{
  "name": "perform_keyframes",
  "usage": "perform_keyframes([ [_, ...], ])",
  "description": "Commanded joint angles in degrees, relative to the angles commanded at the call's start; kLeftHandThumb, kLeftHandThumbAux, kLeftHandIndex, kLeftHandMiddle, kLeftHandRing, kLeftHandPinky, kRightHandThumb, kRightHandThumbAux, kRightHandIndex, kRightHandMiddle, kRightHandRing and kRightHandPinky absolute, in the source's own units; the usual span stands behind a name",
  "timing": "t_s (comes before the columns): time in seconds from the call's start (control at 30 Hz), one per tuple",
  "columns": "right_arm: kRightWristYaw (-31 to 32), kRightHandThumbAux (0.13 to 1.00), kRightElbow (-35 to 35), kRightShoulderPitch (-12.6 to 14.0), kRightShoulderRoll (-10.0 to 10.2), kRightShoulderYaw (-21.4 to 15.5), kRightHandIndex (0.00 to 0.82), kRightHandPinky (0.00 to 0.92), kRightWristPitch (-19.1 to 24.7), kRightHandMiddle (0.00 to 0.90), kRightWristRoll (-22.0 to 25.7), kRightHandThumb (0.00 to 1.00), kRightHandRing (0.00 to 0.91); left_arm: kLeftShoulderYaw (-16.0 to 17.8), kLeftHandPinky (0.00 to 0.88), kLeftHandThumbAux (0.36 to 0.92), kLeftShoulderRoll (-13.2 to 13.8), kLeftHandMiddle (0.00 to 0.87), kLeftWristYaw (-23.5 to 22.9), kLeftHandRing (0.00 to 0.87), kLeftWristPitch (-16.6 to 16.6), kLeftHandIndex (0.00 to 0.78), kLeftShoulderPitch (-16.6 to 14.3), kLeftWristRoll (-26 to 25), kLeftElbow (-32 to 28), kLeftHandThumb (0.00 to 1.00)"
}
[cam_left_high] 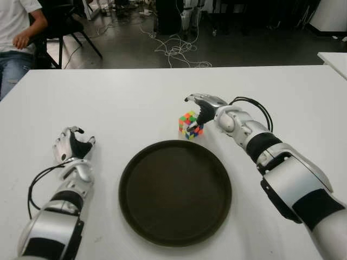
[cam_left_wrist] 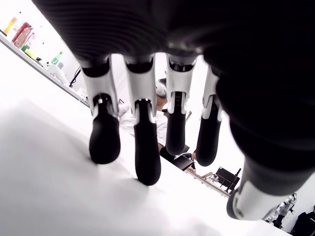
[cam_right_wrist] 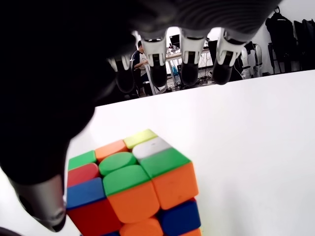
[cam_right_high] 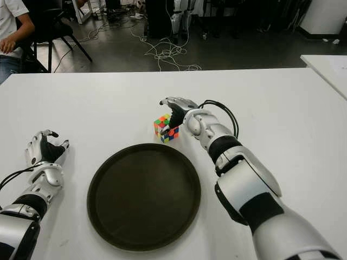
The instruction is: Pick up the Rubik's Cube and put it in the plate
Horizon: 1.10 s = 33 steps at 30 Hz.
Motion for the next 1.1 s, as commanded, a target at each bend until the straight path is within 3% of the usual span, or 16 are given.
perform_keyframes([
  [1.1, -0.6, 0.713, 0.0, -0.3, 1.2, 1.1, 0.000, 0.000, -0.9, 0.000, -0.1, 0.000, 0.000, 0.3, 0.343, 0.711, -0.1, 0.290, 0.2, 0.309, 0.1, 0.405, -0.1, 0.4, 0.0, 0.697],
])
